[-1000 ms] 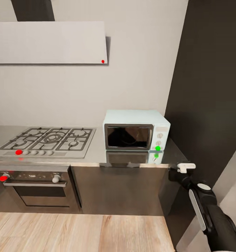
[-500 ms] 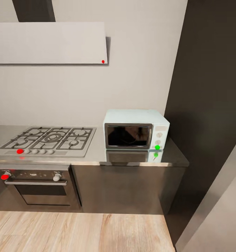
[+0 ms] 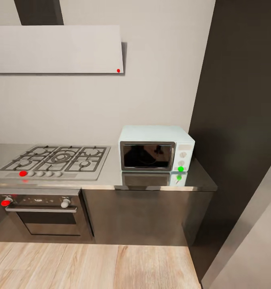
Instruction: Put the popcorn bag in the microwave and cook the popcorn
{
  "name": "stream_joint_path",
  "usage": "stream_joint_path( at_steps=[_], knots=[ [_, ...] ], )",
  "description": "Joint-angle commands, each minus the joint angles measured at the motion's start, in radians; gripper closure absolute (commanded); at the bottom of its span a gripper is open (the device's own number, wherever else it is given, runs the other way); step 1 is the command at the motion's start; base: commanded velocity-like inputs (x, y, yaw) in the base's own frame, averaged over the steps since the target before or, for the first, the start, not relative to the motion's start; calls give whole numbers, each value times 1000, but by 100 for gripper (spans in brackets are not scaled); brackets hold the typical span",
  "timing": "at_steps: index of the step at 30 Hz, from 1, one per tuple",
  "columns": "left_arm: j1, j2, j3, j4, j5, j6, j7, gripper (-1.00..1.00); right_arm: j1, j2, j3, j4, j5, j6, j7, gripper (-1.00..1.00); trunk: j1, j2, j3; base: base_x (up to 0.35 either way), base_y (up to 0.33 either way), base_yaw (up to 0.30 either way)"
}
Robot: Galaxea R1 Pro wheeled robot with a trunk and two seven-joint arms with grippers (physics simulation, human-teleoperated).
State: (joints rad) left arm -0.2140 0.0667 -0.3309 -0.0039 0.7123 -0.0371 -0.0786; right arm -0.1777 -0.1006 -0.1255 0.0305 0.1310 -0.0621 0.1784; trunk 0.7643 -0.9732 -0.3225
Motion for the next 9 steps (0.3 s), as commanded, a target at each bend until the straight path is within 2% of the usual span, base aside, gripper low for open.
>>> stream_joint_path(
  at_steps=[1, 2, 3, 7, 8, 9],
  knots=[
    [-1, 7, -9, 1, -16, -3, -4, -100, -2, -1, -9, 3, 9, -12, 1, 100, 0, -1, -1, 0, 0, 0],
    [-1, 17, -8, 1, -151, -5, -4, -100, -2, -1, -12, 3, 6, -37, 1, 100, 0, -1, -1, 0, 0, 0],
    [-1, 18, -7, 1, -190, -21, -4, -100, -2, -1, -12, 3, 6, -39, 1, 100, 0, -1, -1, 0, 0, 0],
    [-1, 16, -5, 0, -200, -41, -5, -100, -2, -2, -13, 3, 7, -39, 1, 100, 0, -1, -1, 0, 0, 0],
    [-1, 13, 3, -13, -200, -44, -6, -100, -2, 42, -13, 0, 36, -41, -45, 100, 0, -1, -1, 0, 0, 0],
    [-1, 13, 3, -12, -200, -44, -6, -100, -2, 42, -13, 0, 36, -41, -45, 100, 0, -1, -1, 0, 0, 0]
  ],
)
